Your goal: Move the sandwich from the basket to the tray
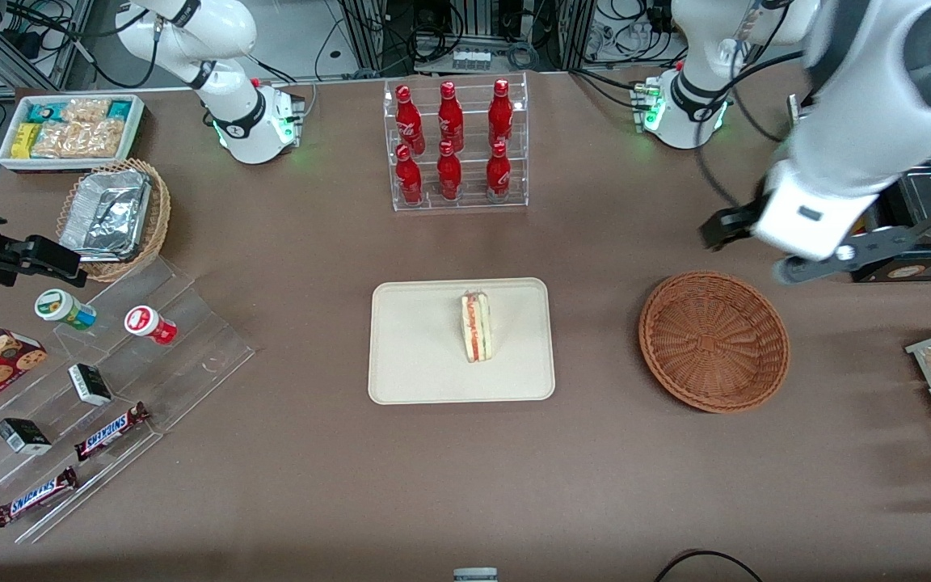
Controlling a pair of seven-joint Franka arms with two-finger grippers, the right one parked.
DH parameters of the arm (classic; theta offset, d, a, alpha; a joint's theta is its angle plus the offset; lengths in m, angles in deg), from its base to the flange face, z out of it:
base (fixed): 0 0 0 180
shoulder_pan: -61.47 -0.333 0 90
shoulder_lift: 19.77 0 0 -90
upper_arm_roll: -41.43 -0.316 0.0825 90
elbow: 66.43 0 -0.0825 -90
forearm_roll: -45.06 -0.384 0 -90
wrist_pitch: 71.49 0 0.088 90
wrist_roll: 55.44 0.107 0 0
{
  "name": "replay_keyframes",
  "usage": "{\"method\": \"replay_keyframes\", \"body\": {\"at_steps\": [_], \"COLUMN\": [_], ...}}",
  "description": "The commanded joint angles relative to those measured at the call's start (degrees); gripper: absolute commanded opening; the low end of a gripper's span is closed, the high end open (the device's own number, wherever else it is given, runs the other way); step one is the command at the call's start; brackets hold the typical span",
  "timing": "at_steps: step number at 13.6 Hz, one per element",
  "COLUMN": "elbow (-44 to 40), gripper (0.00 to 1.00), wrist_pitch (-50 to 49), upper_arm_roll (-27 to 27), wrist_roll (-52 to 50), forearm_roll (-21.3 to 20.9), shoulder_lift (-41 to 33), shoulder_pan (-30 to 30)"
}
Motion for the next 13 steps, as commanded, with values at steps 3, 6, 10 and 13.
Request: {"method": "replay_keyframes", "body": {"at_steps": [3, 6, 10, 13], "elbow": [8.95, 12.92, 10.65, 10.2], "gripper": [0.99, 0.99, 0.99, 0.99], "wrist_pitch": [-1.63, -1.36, -1.1, -1.1], "upper_arm_roll": [0.86, 0.25, 0.16, 0.24], "wrist_roll": [18.76, 26.34, 25.83, 25.39], "forearm_roll": [2.24, 2.77, 1.9, 2.15], "shoulder_lift": [-10.23, -14.28, -12.27, -12.35], "shoulder_pan": [-12.69, -15.62, -11.95, -12.46]}}
